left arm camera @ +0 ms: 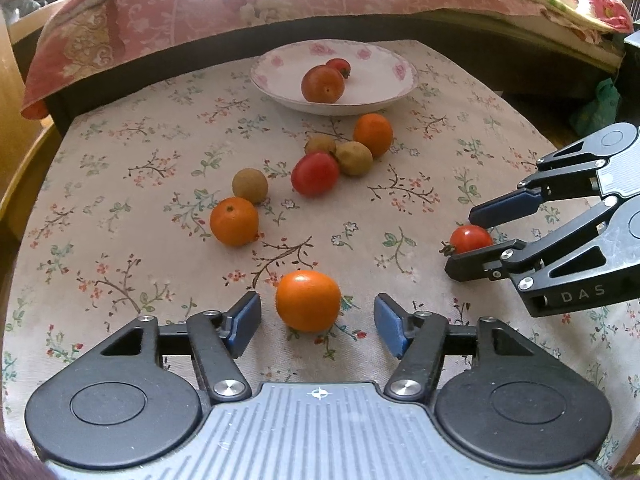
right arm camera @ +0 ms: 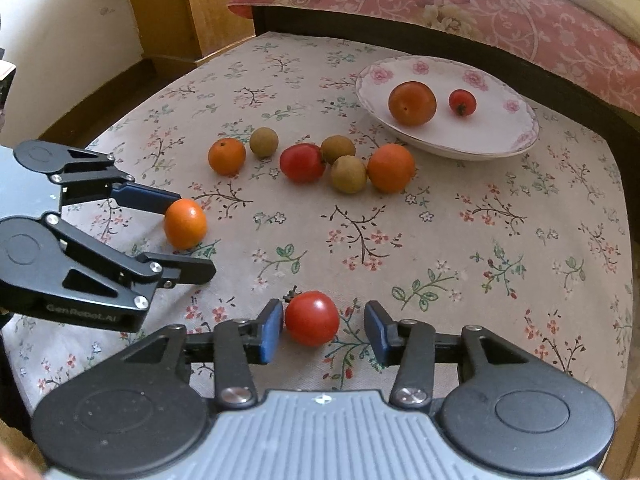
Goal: Organize fruits
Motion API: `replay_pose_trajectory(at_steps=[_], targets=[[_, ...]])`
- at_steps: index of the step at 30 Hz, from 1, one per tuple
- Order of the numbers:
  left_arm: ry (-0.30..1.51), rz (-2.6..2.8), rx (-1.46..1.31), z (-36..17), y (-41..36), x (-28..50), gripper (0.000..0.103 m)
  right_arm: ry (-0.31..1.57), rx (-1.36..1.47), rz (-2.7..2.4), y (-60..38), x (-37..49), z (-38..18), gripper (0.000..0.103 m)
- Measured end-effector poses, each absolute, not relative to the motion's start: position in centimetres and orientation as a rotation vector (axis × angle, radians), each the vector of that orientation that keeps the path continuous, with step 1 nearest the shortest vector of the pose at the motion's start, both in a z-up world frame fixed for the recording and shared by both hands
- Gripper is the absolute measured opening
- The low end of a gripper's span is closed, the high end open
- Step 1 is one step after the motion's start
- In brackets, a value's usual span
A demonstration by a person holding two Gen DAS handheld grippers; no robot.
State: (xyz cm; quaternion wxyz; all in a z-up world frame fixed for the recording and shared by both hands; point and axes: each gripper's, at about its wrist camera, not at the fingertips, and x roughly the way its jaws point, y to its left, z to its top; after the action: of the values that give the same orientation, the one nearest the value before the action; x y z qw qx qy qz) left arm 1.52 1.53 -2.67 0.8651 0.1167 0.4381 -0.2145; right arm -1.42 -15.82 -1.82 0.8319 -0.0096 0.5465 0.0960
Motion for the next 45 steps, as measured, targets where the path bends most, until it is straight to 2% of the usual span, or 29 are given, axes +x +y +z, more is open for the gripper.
replay_pose_trajectory(at_steps=[10, 15, 20, 23, 28, 45], targets=[[0.915, -0.455, 0.251, -2.9, 1.1, 1.5, 0.072, 1.156, -0.059, 0.217, -15.3, -1.6, -1.9, 0.045], [0.914, -0.455, 0.25, -2.8, 0.9, 1.7, 0.069, 1.157, -0.065, 0.218, -15.3, -1.6, -1.8, 0.045], [0.909, -0.459, 0.266, -2.8, 0.7, 1.7, 0.055, 1.154, -0.068, 0.209, -15.3, -1.6, -1.9, 0.039], [0.909, -0.462, 0.268, -2.7, 0.7, 1.6, 0.048, 1.152, -0.07, 0.203, -15.3, -1.5, -1.8, 0.03], [0.91, -0.464, 0.276, -2.7, 0.5, 1.6, 0.042, 1.152, -0.075, 0.205, -15.3, -1.5, -1.8, 0.03], [0.872, -0.474, 0.268, -1.3, -1.2, 2.9, 0.042, 1.12, -0.037, 0.179, -16.1, -0.5, -0.9, 0.03]])
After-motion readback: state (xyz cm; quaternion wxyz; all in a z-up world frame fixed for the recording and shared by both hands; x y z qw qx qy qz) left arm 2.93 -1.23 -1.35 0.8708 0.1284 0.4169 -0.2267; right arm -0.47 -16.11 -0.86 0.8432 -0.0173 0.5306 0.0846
